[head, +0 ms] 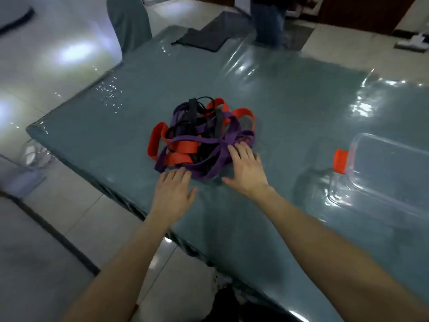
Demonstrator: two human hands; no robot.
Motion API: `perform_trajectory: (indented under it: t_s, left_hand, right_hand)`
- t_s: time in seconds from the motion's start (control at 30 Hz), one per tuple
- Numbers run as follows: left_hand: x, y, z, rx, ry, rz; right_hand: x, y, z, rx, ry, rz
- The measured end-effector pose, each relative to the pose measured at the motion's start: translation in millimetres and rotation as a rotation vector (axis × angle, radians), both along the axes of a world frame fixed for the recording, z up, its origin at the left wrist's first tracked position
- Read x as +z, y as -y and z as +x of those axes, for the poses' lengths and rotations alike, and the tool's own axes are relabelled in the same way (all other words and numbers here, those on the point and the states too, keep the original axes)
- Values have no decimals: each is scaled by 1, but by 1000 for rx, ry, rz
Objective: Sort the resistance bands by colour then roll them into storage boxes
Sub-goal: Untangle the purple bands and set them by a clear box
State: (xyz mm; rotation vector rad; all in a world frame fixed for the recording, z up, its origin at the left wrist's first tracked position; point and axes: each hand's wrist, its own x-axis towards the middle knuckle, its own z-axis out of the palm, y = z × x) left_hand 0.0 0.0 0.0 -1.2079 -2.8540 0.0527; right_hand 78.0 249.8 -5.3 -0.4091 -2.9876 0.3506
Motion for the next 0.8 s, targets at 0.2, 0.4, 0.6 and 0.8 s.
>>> perform_trajectory:
  t_s: [0.2, 0.4, 0.6, 0.8]
  left_hand:
    - [-2, 1, -18, 37, -8, -8]
    - [-5, -21, -34, 23, 13, -79]
    - [-11, -45, -53, 50, 103, -61]
    - [-33, -52, -81, 93, 220, -43]
  right_hand:
    - [-17, -41, -93, 113, 327, 135]
    - [-42, -46, -70, 84, 232, 85]
    - [-77, -28, 41, -63, 17, -216]
    - [-91, -21, 72, -200, -16, -503]
